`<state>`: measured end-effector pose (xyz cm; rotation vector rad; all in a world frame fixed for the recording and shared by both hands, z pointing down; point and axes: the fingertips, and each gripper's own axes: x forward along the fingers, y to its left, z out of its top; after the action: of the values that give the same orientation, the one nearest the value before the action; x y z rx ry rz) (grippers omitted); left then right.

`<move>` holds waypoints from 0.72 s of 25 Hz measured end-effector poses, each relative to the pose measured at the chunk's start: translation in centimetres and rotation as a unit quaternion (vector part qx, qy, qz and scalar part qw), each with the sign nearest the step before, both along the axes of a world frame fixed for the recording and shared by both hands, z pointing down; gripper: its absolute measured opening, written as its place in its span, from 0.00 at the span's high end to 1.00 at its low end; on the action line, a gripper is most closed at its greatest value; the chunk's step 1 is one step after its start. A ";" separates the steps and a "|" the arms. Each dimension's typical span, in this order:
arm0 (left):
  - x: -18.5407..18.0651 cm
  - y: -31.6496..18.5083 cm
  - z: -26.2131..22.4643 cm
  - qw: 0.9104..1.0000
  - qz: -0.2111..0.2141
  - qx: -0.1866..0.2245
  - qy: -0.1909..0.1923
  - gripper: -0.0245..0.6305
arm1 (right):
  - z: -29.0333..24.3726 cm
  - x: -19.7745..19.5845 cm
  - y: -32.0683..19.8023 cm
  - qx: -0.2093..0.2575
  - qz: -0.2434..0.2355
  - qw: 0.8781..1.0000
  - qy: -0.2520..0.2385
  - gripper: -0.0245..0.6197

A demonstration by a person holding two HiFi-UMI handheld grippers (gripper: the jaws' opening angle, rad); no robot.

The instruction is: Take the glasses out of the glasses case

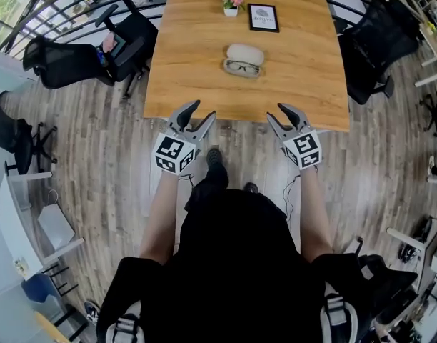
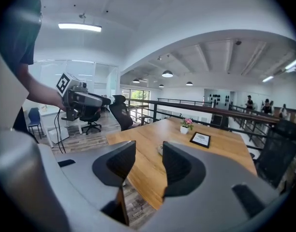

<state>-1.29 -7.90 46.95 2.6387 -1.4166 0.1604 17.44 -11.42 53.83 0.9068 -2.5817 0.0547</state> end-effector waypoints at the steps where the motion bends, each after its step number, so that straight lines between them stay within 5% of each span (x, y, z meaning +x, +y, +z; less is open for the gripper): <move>1: -0.3 -0.9 0.1 1.000 0.006 -0.002 -0.001 0.63 | 0.1 -0.3 -0.6 -0.002 0.004 1.000 0.001 0.68; 18: -3.5 -11.0 2.1 0.994 0.108 -0.019 -0.015 0.63 | 0.7 -4.0 -8.6 -0.014 0.081 0.997 0.015 0.75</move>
<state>-4.78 -18.94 49.05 2.7633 -1.1202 0.2488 13.47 -20.03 54.49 1.0952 -2.4683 0.1218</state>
